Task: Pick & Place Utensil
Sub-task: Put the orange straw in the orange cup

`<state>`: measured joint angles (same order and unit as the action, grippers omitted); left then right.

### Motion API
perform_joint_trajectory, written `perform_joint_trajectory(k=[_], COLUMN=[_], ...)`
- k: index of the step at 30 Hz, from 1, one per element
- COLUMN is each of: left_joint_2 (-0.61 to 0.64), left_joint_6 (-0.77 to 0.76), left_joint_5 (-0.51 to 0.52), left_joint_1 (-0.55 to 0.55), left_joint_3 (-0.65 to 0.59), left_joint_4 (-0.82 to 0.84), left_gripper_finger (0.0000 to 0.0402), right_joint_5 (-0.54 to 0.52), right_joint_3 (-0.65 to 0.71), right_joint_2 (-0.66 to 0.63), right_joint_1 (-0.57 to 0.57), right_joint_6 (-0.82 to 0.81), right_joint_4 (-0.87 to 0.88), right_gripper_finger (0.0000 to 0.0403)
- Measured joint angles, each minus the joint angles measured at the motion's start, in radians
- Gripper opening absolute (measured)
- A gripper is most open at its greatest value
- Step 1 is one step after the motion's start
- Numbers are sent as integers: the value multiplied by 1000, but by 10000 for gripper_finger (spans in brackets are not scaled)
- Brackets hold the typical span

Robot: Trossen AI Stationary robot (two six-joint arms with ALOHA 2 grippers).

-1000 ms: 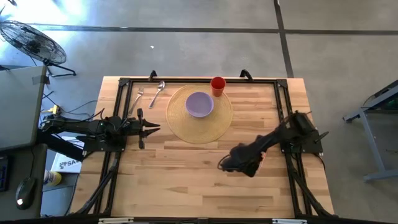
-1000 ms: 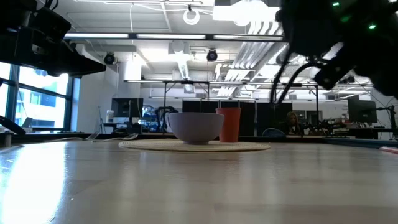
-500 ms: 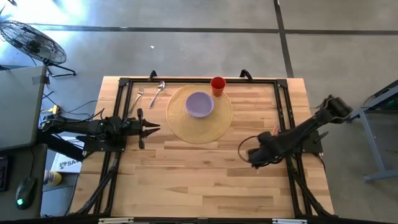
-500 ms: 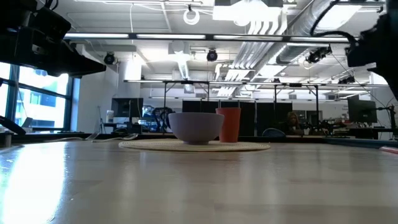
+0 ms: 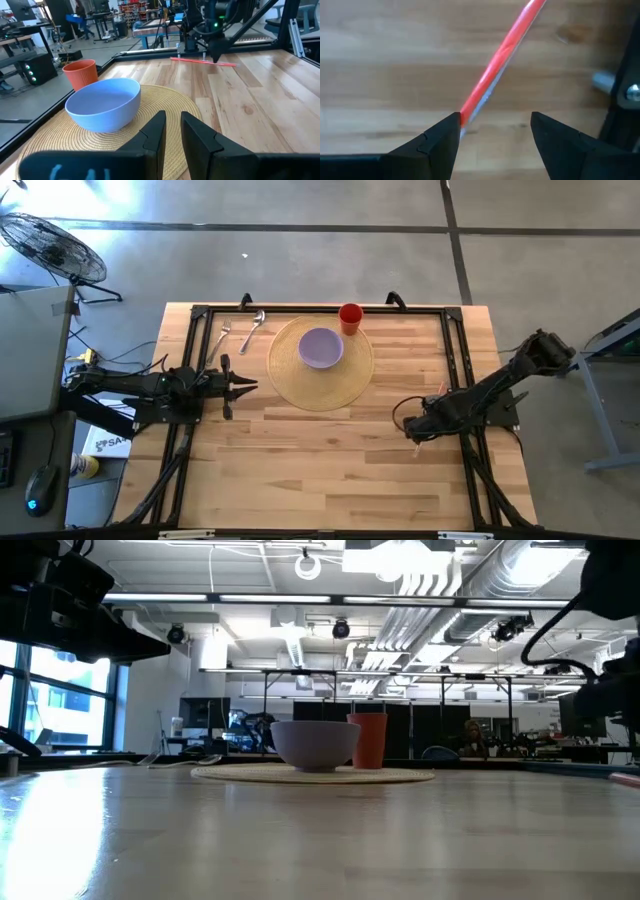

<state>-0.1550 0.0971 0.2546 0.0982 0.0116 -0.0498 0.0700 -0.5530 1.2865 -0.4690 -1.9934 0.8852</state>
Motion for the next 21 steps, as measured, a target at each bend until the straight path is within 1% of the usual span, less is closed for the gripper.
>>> perform_joint_trajectory(k=[4, 9, 21], left_joint_2=[0, 0, 0], left_joint_6=[0, 0, 0], left_joint_5=[0, 0, 0], left_joint_1=[0, 0, 0], left_joint_3=[0, 0, 0], left_joint_4=[0, 0, 0], left_gripper_finger=[56, 56, 56], right_joint_5=[-5, -49, -39], right_joint_3=[14, -5, -5], right_joint_2=[1, 0, 0], right_joint_1=[24, 49, 66], right_joint_6=[5, 47, 90], right_joint_4=[-37, -71, -81], right_gripper_finger=[228, 205, 120])
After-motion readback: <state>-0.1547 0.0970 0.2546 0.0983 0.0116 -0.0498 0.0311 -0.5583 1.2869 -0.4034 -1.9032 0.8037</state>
